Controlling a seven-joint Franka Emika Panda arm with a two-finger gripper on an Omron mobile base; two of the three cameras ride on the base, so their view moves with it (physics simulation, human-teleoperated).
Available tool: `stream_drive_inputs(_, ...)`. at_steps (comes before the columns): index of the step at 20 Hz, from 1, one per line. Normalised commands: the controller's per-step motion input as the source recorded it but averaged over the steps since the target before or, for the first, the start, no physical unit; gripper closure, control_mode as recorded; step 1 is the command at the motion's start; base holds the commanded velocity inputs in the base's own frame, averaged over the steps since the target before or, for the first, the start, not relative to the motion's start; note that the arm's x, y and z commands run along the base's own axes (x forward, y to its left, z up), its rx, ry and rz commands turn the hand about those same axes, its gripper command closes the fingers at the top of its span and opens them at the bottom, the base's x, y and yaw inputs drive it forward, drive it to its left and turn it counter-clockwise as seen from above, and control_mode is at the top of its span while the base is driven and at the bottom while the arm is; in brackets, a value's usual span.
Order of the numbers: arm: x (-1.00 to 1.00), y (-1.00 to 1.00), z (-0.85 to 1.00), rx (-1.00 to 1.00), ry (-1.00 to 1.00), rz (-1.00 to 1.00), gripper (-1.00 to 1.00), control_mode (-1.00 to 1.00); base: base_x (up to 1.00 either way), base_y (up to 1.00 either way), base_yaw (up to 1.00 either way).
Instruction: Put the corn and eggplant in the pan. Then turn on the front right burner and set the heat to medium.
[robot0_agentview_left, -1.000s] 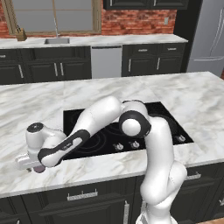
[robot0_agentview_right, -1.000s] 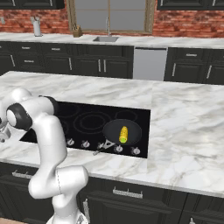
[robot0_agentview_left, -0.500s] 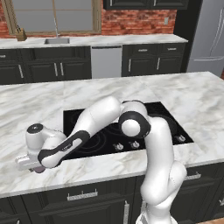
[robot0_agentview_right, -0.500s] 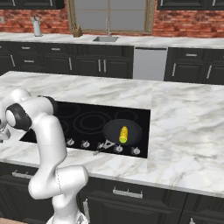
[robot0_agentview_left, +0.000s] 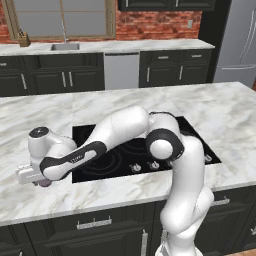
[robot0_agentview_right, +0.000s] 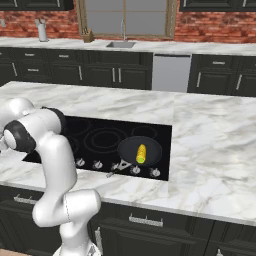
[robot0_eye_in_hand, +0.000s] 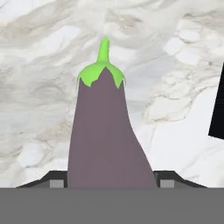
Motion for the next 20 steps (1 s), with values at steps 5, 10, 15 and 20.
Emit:
stream_drive_inputs(5, 0.07, -0.56, 0.62, 0.01, 0.00, 0.03, 1.00, -1.00, 0.00, 0.00, 0.00)
stream_drive_inputs(10, 0.19, -0.87, 0.53, 0.00, 0.00, 0.06, 1.00, -1.00, 0.00, 0.00, 0.00)
stream_drive_inputs(15, 0.40, -1.00, 0.31, 0.02, 0.01, 0.18, 1.00, -1.00, 0.00, 0.00, 0.00)
stream_drive_inputs(20, 0.48, -1.00, 0.01, 0.06, 0.00, 0.21, 1.00, -1.00, 0.00, 0.00, 0.00)
